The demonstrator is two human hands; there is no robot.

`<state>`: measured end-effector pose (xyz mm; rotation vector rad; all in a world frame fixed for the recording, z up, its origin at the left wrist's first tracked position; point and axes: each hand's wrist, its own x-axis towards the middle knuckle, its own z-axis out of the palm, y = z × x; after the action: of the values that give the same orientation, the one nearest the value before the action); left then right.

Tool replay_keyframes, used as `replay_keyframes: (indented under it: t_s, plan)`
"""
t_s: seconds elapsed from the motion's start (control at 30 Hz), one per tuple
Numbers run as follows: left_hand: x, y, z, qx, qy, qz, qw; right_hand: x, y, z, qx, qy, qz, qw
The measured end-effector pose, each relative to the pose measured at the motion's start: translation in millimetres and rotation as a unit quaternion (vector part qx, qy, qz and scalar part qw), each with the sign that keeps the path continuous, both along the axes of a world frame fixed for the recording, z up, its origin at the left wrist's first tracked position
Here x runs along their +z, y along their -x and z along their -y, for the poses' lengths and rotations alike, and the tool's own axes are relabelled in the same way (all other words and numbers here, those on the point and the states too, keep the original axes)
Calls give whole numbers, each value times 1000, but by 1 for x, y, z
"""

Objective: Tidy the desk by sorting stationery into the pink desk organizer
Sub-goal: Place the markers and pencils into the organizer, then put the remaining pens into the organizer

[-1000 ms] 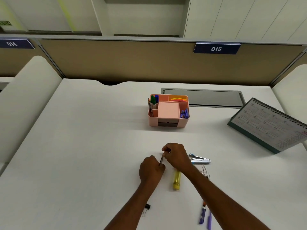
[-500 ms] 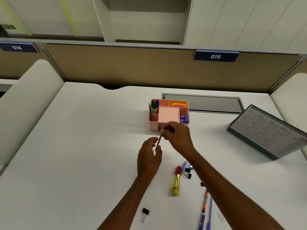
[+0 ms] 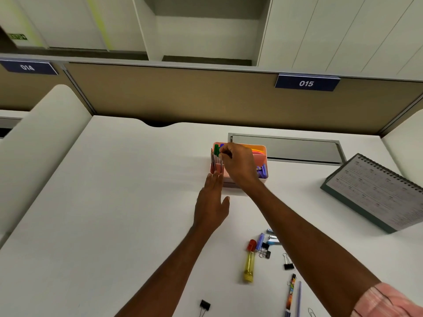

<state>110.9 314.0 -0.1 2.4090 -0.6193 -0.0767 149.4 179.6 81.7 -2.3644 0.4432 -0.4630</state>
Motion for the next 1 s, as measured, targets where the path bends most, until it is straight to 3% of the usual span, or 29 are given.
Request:
replay_keyframes:
  t_s: [0.3, 0.53, 0.63, 0.77, 1.0]
  plan:
    - [-6, 0, 3, 7, -9, -11, 1000, -29, -15, 0, 23, 7, -105, 994]
    - [-3, 0, -1, -5, 10, -40, 999, -23, -18, 4, 33, 24, -106, 994]
    - [1, 2, -4, -4, 67, -46, 997, -16, -8, 8, 42, 17, -88, 995]
    - [8, 15, -15, 25, 139, -57, 988, -3, 31, 25, 55, -10, -73, 996]
    - [10, 81, -34, 53, 176, -212, 960, -10, 161, 57, -5, -152, -102, 983]
